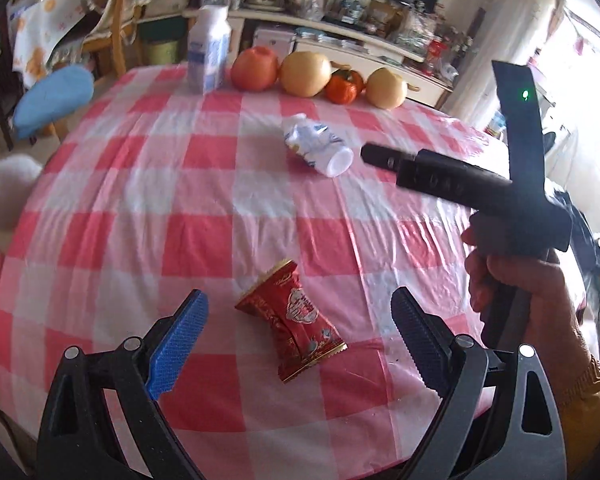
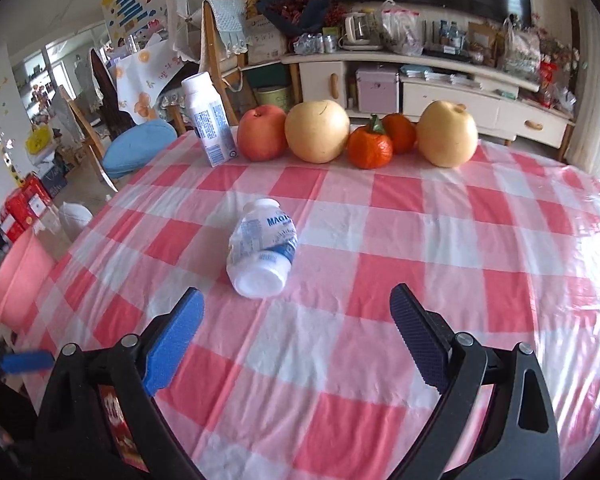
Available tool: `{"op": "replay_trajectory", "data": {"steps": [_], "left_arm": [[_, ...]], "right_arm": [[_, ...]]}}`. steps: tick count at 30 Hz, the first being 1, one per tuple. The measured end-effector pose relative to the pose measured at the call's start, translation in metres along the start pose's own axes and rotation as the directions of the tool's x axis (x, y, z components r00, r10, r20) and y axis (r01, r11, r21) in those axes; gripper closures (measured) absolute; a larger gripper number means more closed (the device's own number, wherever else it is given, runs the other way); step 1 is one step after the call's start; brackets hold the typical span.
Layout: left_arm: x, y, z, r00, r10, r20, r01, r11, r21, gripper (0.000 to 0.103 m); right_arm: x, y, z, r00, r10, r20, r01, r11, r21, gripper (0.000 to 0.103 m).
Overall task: Collect trash
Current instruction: 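Grasp the red snack packet with the left tool while the right tool grasps the white yogurt bottle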
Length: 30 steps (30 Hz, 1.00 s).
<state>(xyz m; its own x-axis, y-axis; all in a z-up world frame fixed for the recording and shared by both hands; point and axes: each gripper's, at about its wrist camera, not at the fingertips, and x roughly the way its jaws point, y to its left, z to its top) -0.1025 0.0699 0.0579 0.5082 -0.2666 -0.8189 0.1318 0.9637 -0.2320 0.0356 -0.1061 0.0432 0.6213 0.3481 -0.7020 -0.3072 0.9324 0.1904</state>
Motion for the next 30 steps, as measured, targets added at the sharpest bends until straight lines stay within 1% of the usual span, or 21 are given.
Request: {"op": "replay_trajectory", "data": {"steps": [2, 5, 7, 9, 10, 11, 12, 13, 18, 21, 22, 23, 27, 30], "left_arm": [[0.01, 0.004, -0.002, 1.0, 0.007, -0.023, -0.008, 0.999, -0.033, 0.011], [0.02, 0.004, -0.003, 0.999, 0.022, -0.036, -0.025, 0.998, -0.064, 0.011], [0.026, 0.001, -0.004, 0.998, 0.031, -0.049, -0.034, 0.997, -0.063, 0.011], [0.036, -0.004, -0.007, 0.995, 0.062, -0.076, -0.065, 0.997, -0.043, 0.011], [0.04, -0.005, -0.008, 0.994, 0.061, -0.089, -0.065, 0.997, -0.045, 0.014], [0.042, -0.005, -0.009, 0.994, 0.058, -0.098, -0.063, 0.997, -0.049, 0.019], [0.045, -0.006, -0.009, 0.992, 0.062, -0.106, -0.067, 0.996, -0.051, 0.021], [0.045, -0.008, -0.009, 0.992, 0.078, -0.096, -0.082, 0.996, -0.036, 0.021], [0.046, -0.008, -0.007, 0.992, 0.088, -0.089, -0.092, 0.995, -0.033, 0.026], [0.047, -0.009, -0.006, 0.993, 0.089, -0.082, -0.092, 0.995, -0.033, 0.028], [0.047, -0.009, -0.005, 0.993, 0.092, -0.079, -0.094, 0.995, -0.03, 0.031], [0.047, -0.009, -0.005, 0.993, 0.094, -0.076, -0.096, 0.995, -0.028, 0.033], [0.05, -0.009, -0.003, 0.993, 0.1, -0.062, -0.102, 0.995, -0.017, 0.038], [0.05, -0.011, -0.003, 0.992, 0.112, -0.057, -0.112, 0.994, 0.001, 0.04]], "right_arm": [[0.01, 0.001, 0.006, 1.0, 0.007, -0.003, -0.007, 1.0, -0.011, 0.009], [0.026, 0.002, 0.011, 1.0, 0.024, -0.018, -0.025, 0.999, -0.03, 0.009], [0.034, 0.002, 0.014, 0.999, 0.026, -0.026, -0.027, 0.999, -0.037, 0.009], [0.039, 0.001, 0.016, 0.999, 0.04, -0.029, -0.041, 0.999, -0.036, 0.009], [0.042, 0.001, 0.017, 0.998, 0.05, -0.029, -0.051, 0.998, -0.037, 0.009], [0.044, 0.001, 0.019, 0.998, 0.052, -0.029, -0.053, 0.998, -0.04, 0.009], [0.046, 0.0, 0.02, 0.998, 0.053, -0.029, -0.054, 0.998, -0.044, 0.009], [0.049, 0.001, 0.021, 0.998, 0.058, -0.031, -0.059, 0.997, -0.047, 0.009], [0.06, 0.01, 0.023, 0.996, 0.07, -0.053, -0.075, 0.994, -0.083, 0.009], [0.066, 0.019, 0.023, 0.996, 0.057, -0.066, -0.065, 0.99, -0.124, 0.01], [0.068, 0.022, 0.023, 0.996, 0.047, -0.07, -0.057, 0.988, -0.145, 0.013], [0.07, 0.025, 0.022, 0.996, 0.042, -0.072, -0.053, 0.986, -0.161, 0.018], [0.077, 0.034, 0.019, 0.996, 0.01, -0.094, -0.031, 0.976, -0.216, 0.024], [0.081, 0.039, 0.017, 0.995, -0.013, -0.101, -0.012, 0.969, -0.249, 0.036]]}}
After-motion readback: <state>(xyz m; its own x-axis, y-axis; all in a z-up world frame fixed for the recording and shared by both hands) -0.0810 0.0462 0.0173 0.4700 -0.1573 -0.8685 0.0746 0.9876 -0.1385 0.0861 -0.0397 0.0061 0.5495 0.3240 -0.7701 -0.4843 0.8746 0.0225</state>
